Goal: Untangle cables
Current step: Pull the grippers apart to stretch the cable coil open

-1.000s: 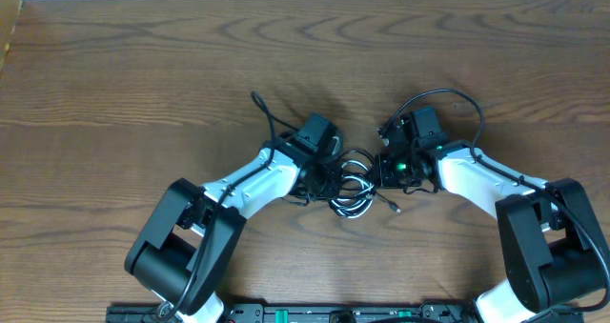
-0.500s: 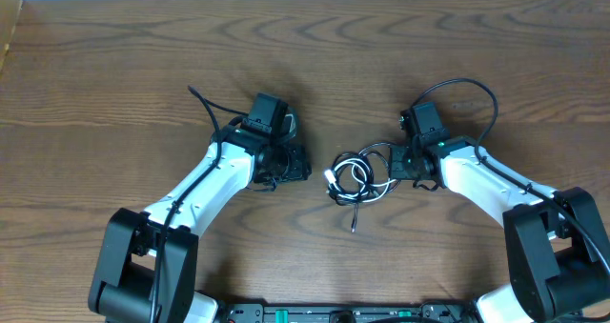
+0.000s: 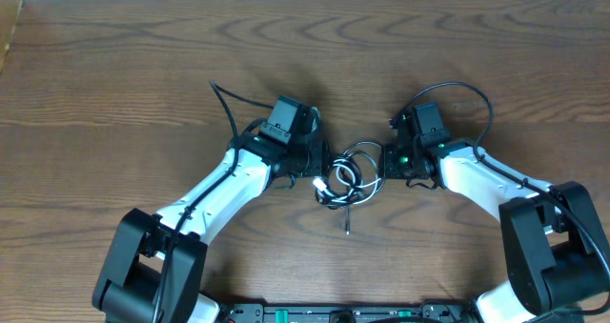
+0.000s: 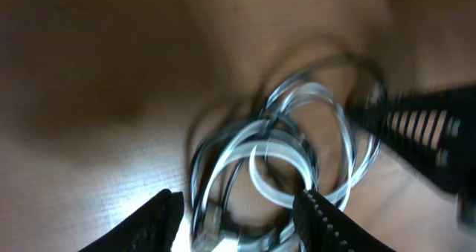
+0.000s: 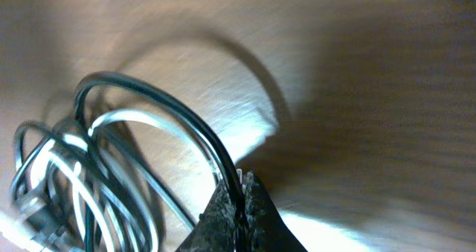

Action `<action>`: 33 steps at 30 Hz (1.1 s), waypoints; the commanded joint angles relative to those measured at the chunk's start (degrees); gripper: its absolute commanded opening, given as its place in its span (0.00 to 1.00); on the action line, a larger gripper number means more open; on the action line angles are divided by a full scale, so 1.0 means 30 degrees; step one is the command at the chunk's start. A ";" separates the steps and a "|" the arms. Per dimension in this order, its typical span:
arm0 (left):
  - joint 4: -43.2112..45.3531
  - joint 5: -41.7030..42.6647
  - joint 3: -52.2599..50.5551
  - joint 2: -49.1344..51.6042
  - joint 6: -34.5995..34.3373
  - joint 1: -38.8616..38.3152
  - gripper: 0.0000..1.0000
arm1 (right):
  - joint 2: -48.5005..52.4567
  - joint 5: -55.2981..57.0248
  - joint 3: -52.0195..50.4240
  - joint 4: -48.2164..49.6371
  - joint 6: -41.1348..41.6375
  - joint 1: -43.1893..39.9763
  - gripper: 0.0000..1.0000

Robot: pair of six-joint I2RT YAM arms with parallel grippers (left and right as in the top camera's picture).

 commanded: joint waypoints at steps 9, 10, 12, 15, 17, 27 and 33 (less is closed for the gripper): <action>0.0379 -0.2856 -0.0109 0.2011 0.1399 -0.0896 0.52 | 0.0656 -0.1763 -0.0583 -0.0277 -0.0809 0.0007 0.01; 0.0248 -0.2798 -0.0117 0.2142 0.1392 -0.0896 0.52 | 0.0656 -0.1763 -0.0583 -0.0277 -0.0816 0.0007 0.01; -0.0073 -0.2798 -0.0117 0.2361 0.1392 -0.0896 0.52 | 0.0656 -0.1763 -0.0583 -0.0270 -0.0816 0.0007 0.01; -0.0576 -0.2703 -0.0146 0.2594 0.1392 -0.0984 0.52 | 0.0656 -0.1763 -0.0583 -0.0219 -0.0809 0.0007 0.01; -0.0699 -0.2667 -0.0146 0.2783 0.1392 -0.1202 0.52 | 0.0656 -0.1763 -0.0583 -0.0204 -0.0809 0.0007 0.01; -0.0750 -0.3402 -0.0168 0.4160 0.1909 -0.2914 0.52 | 0.0656 -0.1763 -0.0583 -0.0233 -0.0809 0.0007 0.01; -0.1071 -0.3381 -0.0160 0.4685 0.1902 -0.2900 0.08 | 0.0656 -0.1763 -0.0583 -0.0284 -0.0816 0.0007 0.01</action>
